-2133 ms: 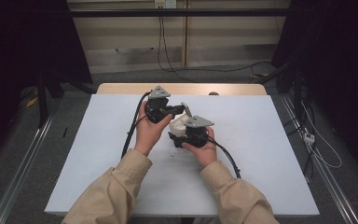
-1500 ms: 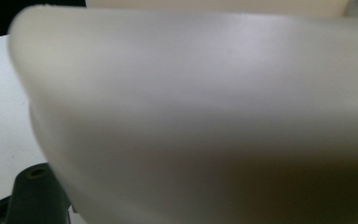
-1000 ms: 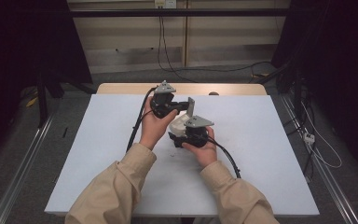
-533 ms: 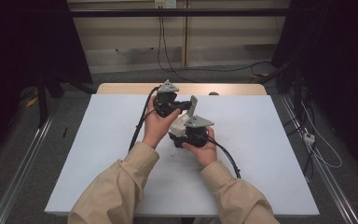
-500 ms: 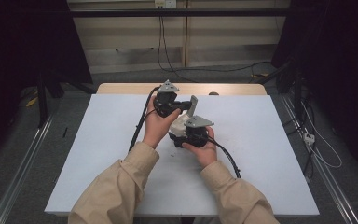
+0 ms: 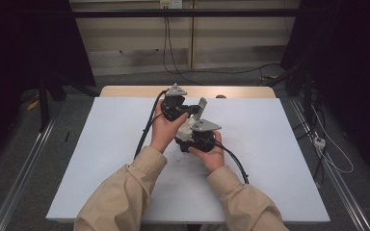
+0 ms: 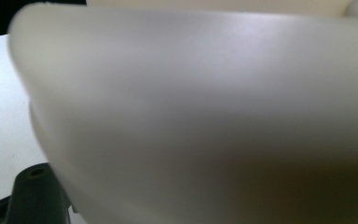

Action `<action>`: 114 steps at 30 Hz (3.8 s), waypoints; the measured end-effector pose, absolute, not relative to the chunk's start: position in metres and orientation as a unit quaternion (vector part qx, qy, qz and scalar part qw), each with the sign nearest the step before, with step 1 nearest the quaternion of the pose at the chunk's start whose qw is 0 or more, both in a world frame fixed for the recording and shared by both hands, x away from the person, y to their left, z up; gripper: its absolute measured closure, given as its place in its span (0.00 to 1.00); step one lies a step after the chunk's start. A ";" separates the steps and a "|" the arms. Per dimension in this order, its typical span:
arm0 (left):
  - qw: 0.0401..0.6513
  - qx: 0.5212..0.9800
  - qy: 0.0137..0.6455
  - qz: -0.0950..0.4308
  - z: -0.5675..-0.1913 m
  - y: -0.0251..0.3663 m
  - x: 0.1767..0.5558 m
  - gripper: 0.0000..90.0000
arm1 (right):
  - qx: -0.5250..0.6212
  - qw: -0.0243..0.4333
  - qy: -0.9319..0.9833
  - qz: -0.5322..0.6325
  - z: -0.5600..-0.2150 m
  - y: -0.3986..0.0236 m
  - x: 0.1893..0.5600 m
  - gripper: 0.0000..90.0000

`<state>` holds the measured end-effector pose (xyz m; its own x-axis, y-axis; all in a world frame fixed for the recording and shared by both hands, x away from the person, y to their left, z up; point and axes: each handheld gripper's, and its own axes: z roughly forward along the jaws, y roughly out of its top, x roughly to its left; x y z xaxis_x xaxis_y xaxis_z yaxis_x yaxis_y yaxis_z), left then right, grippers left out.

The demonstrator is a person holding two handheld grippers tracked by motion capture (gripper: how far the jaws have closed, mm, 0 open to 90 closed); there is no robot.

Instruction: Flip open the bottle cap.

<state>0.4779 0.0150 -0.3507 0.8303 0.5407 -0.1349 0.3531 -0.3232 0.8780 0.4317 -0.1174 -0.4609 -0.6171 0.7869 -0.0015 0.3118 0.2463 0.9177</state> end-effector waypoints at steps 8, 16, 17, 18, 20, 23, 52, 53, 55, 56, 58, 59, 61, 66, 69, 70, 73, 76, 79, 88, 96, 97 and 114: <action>0.510 0.810 0.277 0.090 -0.355 0.012 0.480 1.00 | 0.363 0.242 0.753 0.492 -0.461 -0.117 0.431 0.20; 0.508 0.810 0.280 0.092 -0.355 0.013 0.481 1.00 | 0.362 0.243 0.754 0.492 -0.461 -0.117 0.431 0.20; 0.507 0.810 0.280 0.093 -0.355 0.013 0.481 1.00 | 0.362 0.242 0.754 0.491 -0.461 -0.117 0.431 0.20; 0.508 0.809 0.281 0.092 -0.355 0.013 0.481 1.00 | 0.362 0.242 0.754 0.491 -0.461 -0.117 0.431 0.20; 0.506 0.810 0.281 0.091 -0.355 0.013 0.482 1.00 | 0.362 0.243 0.754 0.491 -0.461 -0.117 0.431 0.20; 0.504 0.812 0.281 0.091 -0.356 0.012 0.482 1.00 | 0.361 0.244 0.754 0.491 -0.461 -0.117 0.431 0.20; 0.492 0.821 0.277 0.085 -0.359 0.008 0.489 1.00 | 0.359 0.242 0.757 0.490 -0.461 -0.118 0.432 0.20; 0.490 0.822 0.278 0.083 -0.359 0.008 0.489 1.00 | 0.358 0.242 0.758 0.489 -0.461 -0.118 0.432 0.20; 0.489 0.823 0.277 0.083 -0.359 0.007 0.490 1.00 | 0.356 0.243 0.759 0.489 -0.461 -0.118 0.432 0.20; 0.488 0.824 0.276 0.083 -0.359 0.007 0.490 1.00 | 0.356 0.244 0.759 0.488 -0.461 -0.118 0.432 0.20; 0.489 0.824 0.276 0.082 -0.359 0.006 0.491 1.00 | 0.354 0.246 0.760 0.487 -0.461 -0.117 0.432 0.20; 0.489 0.824 0.275 0.081 -0.360 0.006 0.492 1.00 | 0.353 0.246 0.760 0.486 -0.461 -0.117 0.432 0.20; 0.488 0.825 0.275 0.080 -0.360 0.005 0.493 1.00 | 0.353 0.247 0.760 0.486 -0.461 -0.117 0.432 0.20; 0.485 0.827 0.276 0.075 -0.363 0.002 0.495 1.00 | 0.352 0.248 0.761 0.486 -0.461 -0.117 0.432 0.20; 0.483 0.828 0.274 0.076 -0.365 0.001 0.495 1.00 | 0.352 0.248 0.760 0.486 -0.461 -0.117 0.432 0.20; 0.484 0.828 0.275 0.074 -0.365 0.001 0.495 1.00 | 0.352 0.248 0.760 0.487 -0.462 -0.117 0.432 0.20; 0.487 0.826 0.276 0.073 -0.366 0.000 0.496 1.00 | 0.352 0.247 0.760 0.487 -0.462 -0.117 0.432 0.20; 0.487 0.826 0.276 0.067 -0.366 0.001 0.497 1.00 | 0.353 0.246 0.760 0.487 -0.462 -0.117 0.431 0.20; 0.485 0.827 0.276 0.068 -0.366 0.002 0.496 1.00 | 0.354 0.244 0.759 0.488 -0.461 -0.117 0.432 0.20; 0.491 0.824 0.275 0.069 -0.364 0.003 0.493 0.97 | 0.371 0.234 0.753 0.491 -0.461 -0.117 0.432 0.15; 0.490 0.824 0.276 0.071 -0.360 0.006 0.489 0.93 | 0.387 0.219 0.747 0.495 -0.456 -0.120 0.431 0.09; 0.488 0.824 0.277 0.073 -0.359 0.006 0.488 0.90 | 0.389 0.219 0.746 0.494 -0.456 -0.120 0.430 0.08; 0.491 0.813 0.306 0.073 -0.357 0.035 0.470 0.37 | 0.401 0.212 0.743 0.492 -0.449 -0.132 0.421 0.09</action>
<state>0.4704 0.0354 -0.3566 0.8025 0.5682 -0.1821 0.4257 -0.3315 0.8420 0.4207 -0.1318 -0.4485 -0.5892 0.8041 0.0788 0.3868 0.1951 0.9013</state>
